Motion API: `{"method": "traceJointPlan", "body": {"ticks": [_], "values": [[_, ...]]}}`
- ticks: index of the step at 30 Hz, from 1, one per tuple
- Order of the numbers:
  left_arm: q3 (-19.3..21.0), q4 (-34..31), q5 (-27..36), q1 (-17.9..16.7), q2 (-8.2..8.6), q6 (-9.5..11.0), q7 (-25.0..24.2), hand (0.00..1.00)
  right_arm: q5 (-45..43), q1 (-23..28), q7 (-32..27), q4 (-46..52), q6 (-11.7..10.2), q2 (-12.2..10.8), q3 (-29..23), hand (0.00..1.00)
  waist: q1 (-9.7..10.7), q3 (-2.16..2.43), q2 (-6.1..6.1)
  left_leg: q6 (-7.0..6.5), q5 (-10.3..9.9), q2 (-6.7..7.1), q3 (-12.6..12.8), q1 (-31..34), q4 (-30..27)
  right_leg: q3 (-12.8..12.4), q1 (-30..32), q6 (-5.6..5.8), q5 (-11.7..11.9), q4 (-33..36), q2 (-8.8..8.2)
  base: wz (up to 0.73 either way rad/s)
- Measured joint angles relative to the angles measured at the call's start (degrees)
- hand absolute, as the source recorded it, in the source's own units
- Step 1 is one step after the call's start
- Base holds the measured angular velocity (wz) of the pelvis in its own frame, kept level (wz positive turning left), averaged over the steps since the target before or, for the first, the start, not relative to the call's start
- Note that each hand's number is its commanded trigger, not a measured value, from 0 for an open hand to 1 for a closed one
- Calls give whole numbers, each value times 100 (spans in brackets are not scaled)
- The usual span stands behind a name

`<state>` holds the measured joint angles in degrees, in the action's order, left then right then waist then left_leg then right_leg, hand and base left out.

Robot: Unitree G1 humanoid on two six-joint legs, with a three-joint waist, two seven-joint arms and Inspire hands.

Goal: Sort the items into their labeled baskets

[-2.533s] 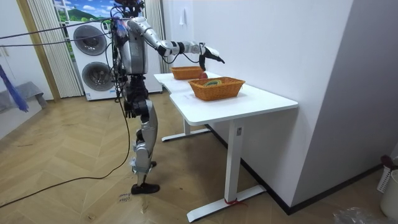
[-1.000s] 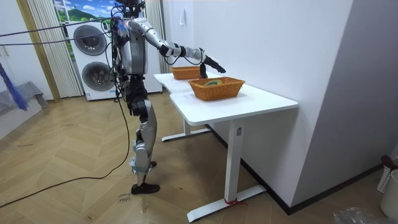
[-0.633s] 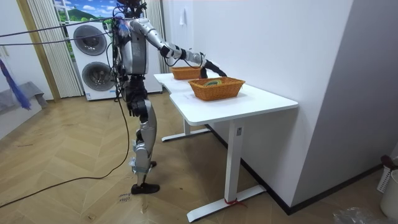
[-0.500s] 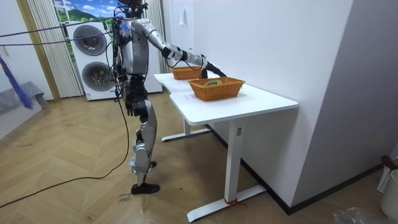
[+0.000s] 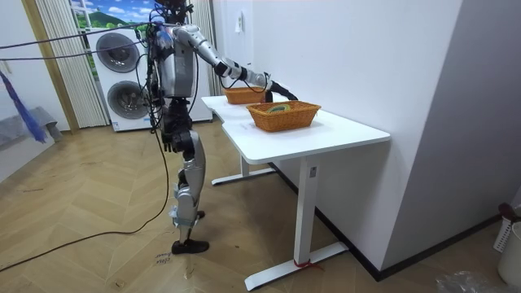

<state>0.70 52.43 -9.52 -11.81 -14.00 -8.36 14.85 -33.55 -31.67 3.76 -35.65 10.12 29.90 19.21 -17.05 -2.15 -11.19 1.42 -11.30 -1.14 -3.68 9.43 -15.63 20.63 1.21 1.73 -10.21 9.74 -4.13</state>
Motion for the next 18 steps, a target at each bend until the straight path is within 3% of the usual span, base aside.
{"method": "traceJointPlan", "body": {"ticks": [4,7,13,14,15,18], "values": [[-1,-10,3,31,2,7,44,0,-1,-114,0,-227,-48,0,9,0,-36,26,57,8,24,-1,-14,4,46,1,6,-15,10,6,9,0],[0,-5,-1,47,1,7,83,0,7,-117,-1,-267,-78,0,10,0,-49,52,27,15,88,-2,-20,0,96,5,42,-32,24,5,10,1],[-40,51,-2,115,-24,16,83,0,238,-117,23,-302,-80,-4,37,4,-48,54,24,21,114,-10,-10,-3,101,14,44,-40,31,6,11,0],[-51,53,-2,115,-25,18,83,0,250,-116,37,-307,-80,-4,37,24,-47,54,23,21,114,-10,-11,-3,96,17,42,-41,32,6,11,0],[-94,57,-2,115,-28,18,83,0,256,-116,96,-314,-79,-4,37,100,-47,53,23,21,114,-10,-11,-3,92,21,39,-43,34,6,11,0],[-143,85,-3,117,-27,39,80,0,288,-116,202,-333,-81,-5,37,100,-47,50,15,22,114,-13,-19,1,92,50,36,-47,37,7,12,0]]}}
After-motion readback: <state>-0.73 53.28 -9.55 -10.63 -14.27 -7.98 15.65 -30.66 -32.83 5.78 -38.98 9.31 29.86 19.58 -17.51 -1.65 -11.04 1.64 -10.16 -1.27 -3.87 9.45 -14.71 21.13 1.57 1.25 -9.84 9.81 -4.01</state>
